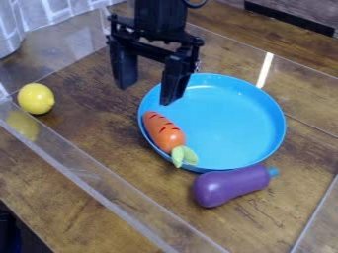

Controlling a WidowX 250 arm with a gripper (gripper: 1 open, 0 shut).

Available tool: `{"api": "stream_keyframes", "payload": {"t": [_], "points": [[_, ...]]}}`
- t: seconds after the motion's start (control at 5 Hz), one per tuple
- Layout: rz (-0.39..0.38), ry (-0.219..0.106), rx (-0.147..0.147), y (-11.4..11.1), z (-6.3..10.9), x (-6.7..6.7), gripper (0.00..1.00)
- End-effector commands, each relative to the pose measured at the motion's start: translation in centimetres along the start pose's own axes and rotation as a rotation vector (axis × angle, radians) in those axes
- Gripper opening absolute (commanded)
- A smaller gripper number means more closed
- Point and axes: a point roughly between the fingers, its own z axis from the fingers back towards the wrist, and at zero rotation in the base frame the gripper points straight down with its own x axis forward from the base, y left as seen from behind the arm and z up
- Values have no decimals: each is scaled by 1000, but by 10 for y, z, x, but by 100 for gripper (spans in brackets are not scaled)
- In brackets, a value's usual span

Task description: Put the carrot in the blue tray

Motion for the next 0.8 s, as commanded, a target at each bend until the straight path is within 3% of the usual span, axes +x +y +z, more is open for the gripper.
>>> {"api": "stream_keyframes", "payload": {"t": [0.0, 0.6], "points": [[44, -29, -18, 0, -1, 3, 100], [219, -75, -90, -3, -39, 16, 100]]}}
